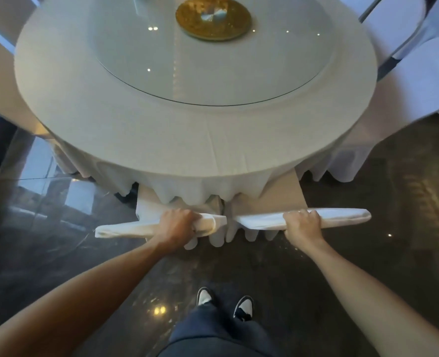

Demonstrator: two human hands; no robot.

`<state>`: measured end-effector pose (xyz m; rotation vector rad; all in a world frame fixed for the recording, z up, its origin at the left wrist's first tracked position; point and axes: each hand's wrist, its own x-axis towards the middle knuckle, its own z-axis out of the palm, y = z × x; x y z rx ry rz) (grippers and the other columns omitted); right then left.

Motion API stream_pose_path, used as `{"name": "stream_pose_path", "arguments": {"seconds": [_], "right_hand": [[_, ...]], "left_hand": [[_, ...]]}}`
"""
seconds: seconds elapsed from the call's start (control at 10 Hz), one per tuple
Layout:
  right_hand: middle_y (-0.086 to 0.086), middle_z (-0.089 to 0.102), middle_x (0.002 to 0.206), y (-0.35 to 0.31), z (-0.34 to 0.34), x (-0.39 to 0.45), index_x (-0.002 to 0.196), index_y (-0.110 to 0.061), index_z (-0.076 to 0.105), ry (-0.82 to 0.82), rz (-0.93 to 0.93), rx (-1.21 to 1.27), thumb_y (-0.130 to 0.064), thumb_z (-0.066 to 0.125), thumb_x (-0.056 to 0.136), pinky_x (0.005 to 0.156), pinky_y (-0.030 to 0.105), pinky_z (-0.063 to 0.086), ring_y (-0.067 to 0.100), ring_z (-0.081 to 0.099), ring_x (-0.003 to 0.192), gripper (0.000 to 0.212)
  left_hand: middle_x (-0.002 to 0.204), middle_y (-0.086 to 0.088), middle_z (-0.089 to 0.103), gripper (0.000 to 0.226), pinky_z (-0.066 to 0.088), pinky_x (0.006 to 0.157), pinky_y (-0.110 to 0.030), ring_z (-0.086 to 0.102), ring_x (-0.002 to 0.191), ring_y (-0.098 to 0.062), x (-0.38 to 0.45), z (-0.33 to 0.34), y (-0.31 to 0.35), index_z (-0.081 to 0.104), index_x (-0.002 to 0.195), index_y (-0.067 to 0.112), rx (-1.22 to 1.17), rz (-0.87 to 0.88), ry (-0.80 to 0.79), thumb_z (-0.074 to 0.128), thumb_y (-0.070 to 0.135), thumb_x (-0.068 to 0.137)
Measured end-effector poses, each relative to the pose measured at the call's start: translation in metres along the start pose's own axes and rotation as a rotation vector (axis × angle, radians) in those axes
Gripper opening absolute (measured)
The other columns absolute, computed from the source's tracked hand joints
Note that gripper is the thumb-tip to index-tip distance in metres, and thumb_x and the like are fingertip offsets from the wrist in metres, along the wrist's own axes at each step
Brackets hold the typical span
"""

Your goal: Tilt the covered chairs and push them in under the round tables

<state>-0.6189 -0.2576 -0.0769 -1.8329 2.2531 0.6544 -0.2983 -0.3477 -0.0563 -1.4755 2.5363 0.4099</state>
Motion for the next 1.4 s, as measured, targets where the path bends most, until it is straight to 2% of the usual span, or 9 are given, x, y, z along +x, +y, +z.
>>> {"name": "stream_pose_path", "arguments": {"seconds": [0.3, 0.5, 0.6, 0.9, 1.0, 1.1, 1.2, 1.3, 1.4], "right_hand": [[-0.002, 0.070, 0.098, 0.011, 0.002, 0.009, 0.101, -0.026, 0.065, 0.007, -0.036, -0.009, -0.022, 0.059, 0.079, 0.076, 0.036, 0.041, 0.022, 0.063, 0.095, 0.022], [-0.003, 0.070, 0.093, 0.018, 0.008, 0.006, 0.097, -0.027, 0.065, 0.010, -0.022, -0.029, -0.021, 0.061, 0.079, 0.075, 0.035, 0.046, 0.021, 0.065, 0.089, 0.020], [-0.003, 0.069, 0.090, 0.019, 0.007, 0.007, 0.097, -0.027, 0.067, 0.038, -0.046, -0.030, -0.022, 0.063, 0.081, 0.072, 0.035, 0.046, 0.020, 0.064, 0.085, 0.018], [-0.001, 0.069, 0.094, 0.021, 0.002, 0.009, 0.101, -0.024, 0.066, -0.002, -0.118, -0.068, -0.027, 0.063, 0.078, 0.070, 0.034, 0.046, 0.022, 0.066, 0.087, 0.023], [0.001, 0.067, 0.095, 0.027, -0.006, 0.017, 0.093, -0.024, 0.064, -0.145, -0.180, 0.034, -0.031, 0.065, 0.073, 0.072, 0.036, 0.048, 0.024, 0.063, 0.086, 0.021], [-0.002, 0.065, 0.088, 0.031, -0.016, 0.028, 0.083, -0.024, 0.062, -0.313, -0.186, 0.164, -0.043, 0.071, 0.064, 0.071, 0.037, 0.052, 0.022, 0.062, 0.080, 0.029], [0.000, 0.068, 0.080, 0.040, -0.031, 0.040, 0.079, -0.018, 0.065, -0.488, -0.218, 0.389, -0.060, 0.073, 0.060, 0.067, 0.035, 0.049, 0.018, 0.062, 0.072, 0.047], [-0.002, 0.065, 0.077, 0.041, -0.063, 0.043, 0.080, -0.018, 0.068, -0.517, -0.246, 0.484, -0.064, 0.069, 0.065, 0.071, 0.035, 0.047, 0.017, 0.059, 0.074, 0.048], [-0.002, 0.065, 0.112, 0.039, -0.103, 0.048, 0.117, -0.015, 0.067, -0.419, -0.277, 0.424, -0.059, 0.064, 0.081, 0.094, 0.038, 0.048, 0.019, 0.060, 0.105, 0.057]], "left_hand": [[0.089, 0.005, 0.071, 0.031, 0.037, 0.064, -0.028, 0.055, 0.069, -0.014, 0.008, 0.011, 0.004, 0.071, 0.113, 0.035, 0.009, -0.013, 0.048, 0.066, 0.038, 0.082], [0.091, 0.004, 0.071, 0.035, 0.036, 0.063, -0.030, 0.063, 0.077, -0.019, 0.012, 0.017, 0.008, 0.070, 0.113, 0.040, -0.034, -0.084, 0.074, 0.064, 0.039, 0.079], [0.094, 0.006, 0.072, 0.034, 0.039, 0.068, -0.029, 0.057, 0.074, -0.012, 0.013, 0.021, 0.010, 0.070, 0.115, 0.038, -0.082, -0.097, 0.087, 0.067, 0.037, 0.081], [0.106, 0.004, 0.074, 0.039, 0.049, 0.084, -0.032, 0.065, 0.090, -0.015, 0.008, 0.012, 0.010, 0.070, 0.119, 0.034, -0.152, -0.110, 0.050, 0.067, 0.024, 0.082], [0.109, 0.004, 0.071, 0.042, 0.050, 0.086, -0.033, 0.064, 0.094, -0.016, 0.004, 0.010, 0.008, 0.066, 0.124, 0.034, -0.135, -0.085, 0.008, 0.068, 0.026, 0.083], [0.109, 0.006, 0.069, 0.045, 0.048, 0.082, -0.030, 0.062, 0.092, -0.014, 0.005, 0.002, 0.007, 0.062, 0.126, 0.037, -0.086, -0.062, -0.048, 0.069, 0.033, 0.082], [0.111, 0.007, 0.067, 0.049, 0.046, 0.077, -0.026, 0.058, 0.088, -0.010, 0.008, -0.015, 0.004, 0.062, 0.124, 0.035, -0.123, -0.042, -0.223, 0.069, 0.050, 0.078], [0.120, 0.005, 0.064, 0.056, 0.048, 0.083, -0.029, 0.059, 0.099, -0.014, 0.014, -0.035, 0.000, 0.061, 0.125, 0.030, -0.182, -0.068, -0.324, 0.067, 0.059, 0.078], [0.138, 0.002, 0.055, 0.067, 0.043, 0.098, -0.033, 0.053, 0.122, -0.019, 0.022, -0.069, -0.002, 0.051, 0.139, 0.021, -0.193, -0.150, -0.296, 0.063, 0.059, 0.084]]}}
